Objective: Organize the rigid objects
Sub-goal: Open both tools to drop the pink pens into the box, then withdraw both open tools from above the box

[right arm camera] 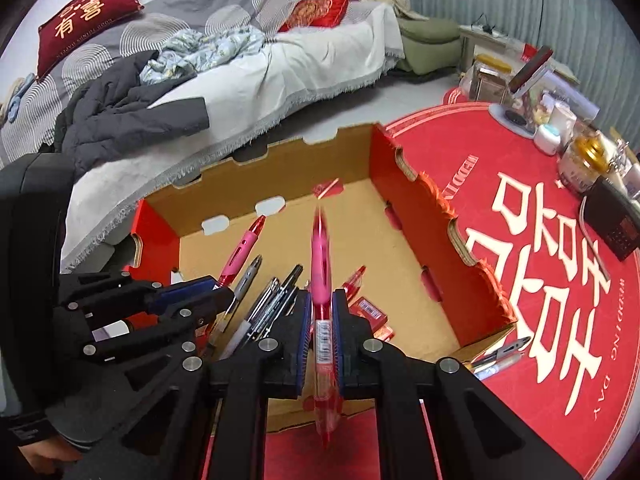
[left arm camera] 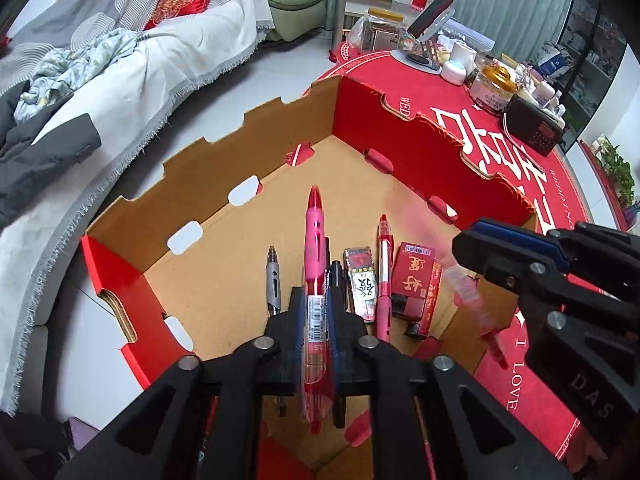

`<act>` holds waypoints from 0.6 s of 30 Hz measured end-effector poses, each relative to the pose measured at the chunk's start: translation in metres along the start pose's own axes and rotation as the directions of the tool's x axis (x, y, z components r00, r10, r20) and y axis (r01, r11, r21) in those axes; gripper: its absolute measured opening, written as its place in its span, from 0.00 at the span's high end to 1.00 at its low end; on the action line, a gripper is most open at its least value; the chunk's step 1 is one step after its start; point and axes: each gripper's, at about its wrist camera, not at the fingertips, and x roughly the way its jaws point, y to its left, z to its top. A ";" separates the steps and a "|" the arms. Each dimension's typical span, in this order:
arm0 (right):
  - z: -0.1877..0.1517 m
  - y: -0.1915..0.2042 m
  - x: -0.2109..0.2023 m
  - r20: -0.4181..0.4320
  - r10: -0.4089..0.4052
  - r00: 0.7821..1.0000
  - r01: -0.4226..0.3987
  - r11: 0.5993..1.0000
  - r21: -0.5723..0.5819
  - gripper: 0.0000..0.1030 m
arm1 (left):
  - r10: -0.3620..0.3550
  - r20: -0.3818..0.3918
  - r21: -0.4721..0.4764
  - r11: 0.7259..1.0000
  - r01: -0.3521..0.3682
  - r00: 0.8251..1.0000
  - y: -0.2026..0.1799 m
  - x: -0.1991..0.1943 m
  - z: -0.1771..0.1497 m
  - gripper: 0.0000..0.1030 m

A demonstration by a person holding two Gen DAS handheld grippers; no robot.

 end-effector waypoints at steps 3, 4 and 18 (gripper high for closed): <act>-0.002 -0.002 -0.009 0.056 -0.035 0.998 0.034 0.999 0.012 0.18 | 0.032 0.032 0.026 0.999 -0.033 0.999 -0.004 -0.003 -0.002 0.06; -0.002 -0.002 -0.011 0.062 -0.038 0.997 0.038 0.999 0.008 0.18 | 0.057 0.053 0.039 0.997 -0.059 0.997 -0.006 -0.005 -0.002 0.06; -0.009 -0.023 -0.046 0.126 -0.042 0.991 0.033 0.997 0.076 0.18 | 0.057 0.111 0.036 0.997 -0.061 0.992 -0.017 -0.027 -0.004 0.01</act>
